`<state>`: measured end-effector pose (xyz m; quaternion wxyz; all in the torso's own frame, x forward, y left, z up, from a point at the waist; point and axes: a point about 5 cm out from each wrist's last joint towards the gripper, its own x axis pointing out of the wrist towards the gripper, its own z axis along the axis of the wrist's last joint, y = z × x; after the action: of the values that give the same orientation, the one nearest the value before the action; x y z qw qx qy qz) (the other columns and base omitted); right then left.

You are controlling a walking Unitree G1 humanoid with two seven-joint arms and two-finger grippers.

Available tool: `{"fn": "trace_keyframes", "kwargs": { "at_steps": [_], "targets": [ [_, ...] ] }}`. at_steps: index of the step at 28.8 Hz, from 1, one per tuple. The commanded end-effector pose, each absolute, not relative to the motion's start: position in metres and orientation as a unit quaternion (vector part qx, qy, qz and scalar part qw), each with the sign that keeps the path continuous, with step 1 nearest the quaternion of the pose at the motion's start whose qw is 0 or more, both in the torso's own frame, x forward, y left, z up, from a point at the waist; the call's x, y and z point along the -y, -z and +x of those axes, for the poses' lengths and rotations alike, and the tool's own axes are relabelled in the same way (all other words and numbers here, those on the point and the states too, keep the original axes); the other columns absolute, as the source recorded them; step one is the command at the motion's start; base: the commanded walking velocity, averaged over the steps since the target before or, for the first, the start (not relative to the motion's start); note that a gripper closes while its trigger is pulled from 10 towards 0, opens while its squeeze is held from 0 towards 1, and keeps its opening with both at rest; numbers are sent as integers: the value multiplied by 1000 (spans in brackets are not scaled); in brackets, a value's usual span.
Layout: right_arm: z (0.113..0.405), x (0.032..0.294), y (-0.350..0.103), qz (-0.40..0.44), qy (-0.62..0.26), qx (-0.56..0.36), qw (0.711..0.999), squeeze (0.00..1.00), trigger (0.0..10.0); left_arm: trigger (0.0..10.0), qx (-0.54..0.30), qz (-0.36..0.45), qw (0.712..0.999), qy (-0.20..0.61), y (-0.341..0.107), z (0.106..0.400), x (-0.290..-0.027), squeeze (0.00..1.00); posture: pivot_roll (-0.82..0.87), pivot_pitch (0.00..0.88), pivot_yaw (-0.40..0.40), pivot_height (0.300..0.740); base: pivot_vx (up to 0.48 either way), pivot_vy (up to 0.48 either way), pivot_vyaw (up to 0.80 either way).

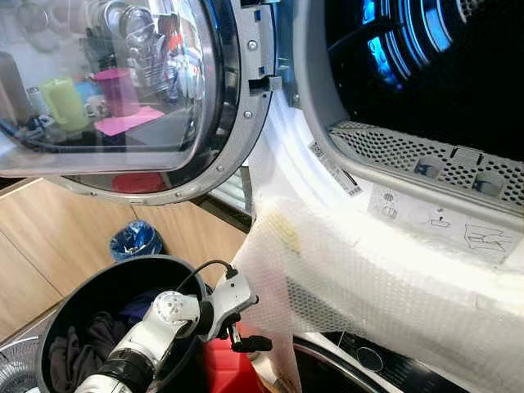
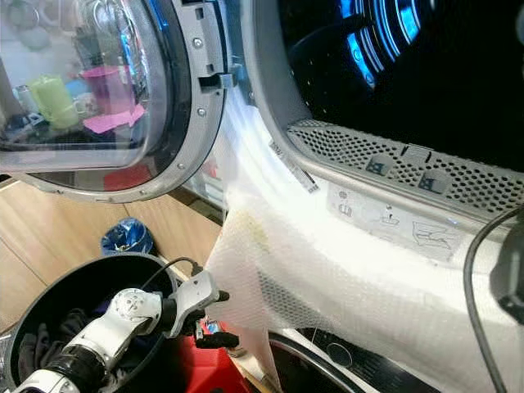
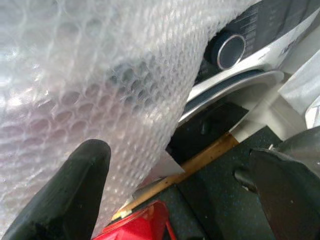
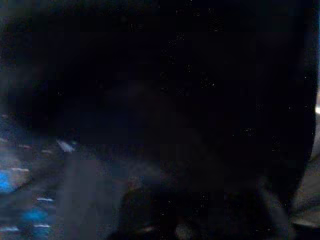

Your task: Clothes washing

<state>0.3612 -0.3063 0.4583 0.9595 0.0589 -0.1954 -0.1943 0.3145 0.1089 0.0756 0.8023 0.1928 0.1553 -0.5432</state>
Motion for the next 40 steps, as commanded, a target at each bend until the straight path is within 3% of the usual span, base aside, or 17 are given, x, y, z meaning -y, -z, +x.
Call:
{"fn": "trace_keyframes", "kwargs": {
  "at_steps": [1,7,8,12,15,23,29,30,36,40],
  "targets": [
    [364,299,-462,45,195,198,960,0,10000,10000,-167,207,797,543,-72,313,-114,0,19,0,96,740,0,0,0],
    [383,283,-432,51,143,151,977,8,10000,10000,-171,203,796,545,-71,311,-114,0,15,0,99,740,0,0,0],
    [385,285,-421,30,155,148,976,1000,10000,10000,-175,204,793,547,-68,309,-115,0,8,0,99,740,0,0,0],
    [387,286,-417,20,163,145,976,1000,10000,10000,-176,205,792,548,-68,308,-115,0,8,0,99,740,0,0,0],
    [392,295,-381,20,174,84,981,1000,10000,10000,-174,207,784,558,-71,309,-111,0,3,0,109,740,0,0,0],
    [379,313,-401,-40,214,114,969,1000,10000,10000,-174,211,783,559,-71,309,-112,0,6,0,109,740,0,0,0],
    [379,315,-389,-14,198,125,972,1000,10000,10000,-181,206,778,565,-71,306,-114,0,2,0,117,740,0,0,0],
    [376,315,-387,-59,212,125,967,1000,10000,10000,-183,208,774,569,-71,305,-114,0,6,0,115,740,0,0,0],
    [366,298,-384,-22,168,149,974,1000,10000,10000,-183,202,773,573,-73,304,-114,0,-3,0,126,740,0,0,0],
    [342,293,-393,-28,162,181,970,1000,10000,10000,-185,198,772,575,-73,304,-114,0,-12,0,133,740,0,0,0]
  ]
}}
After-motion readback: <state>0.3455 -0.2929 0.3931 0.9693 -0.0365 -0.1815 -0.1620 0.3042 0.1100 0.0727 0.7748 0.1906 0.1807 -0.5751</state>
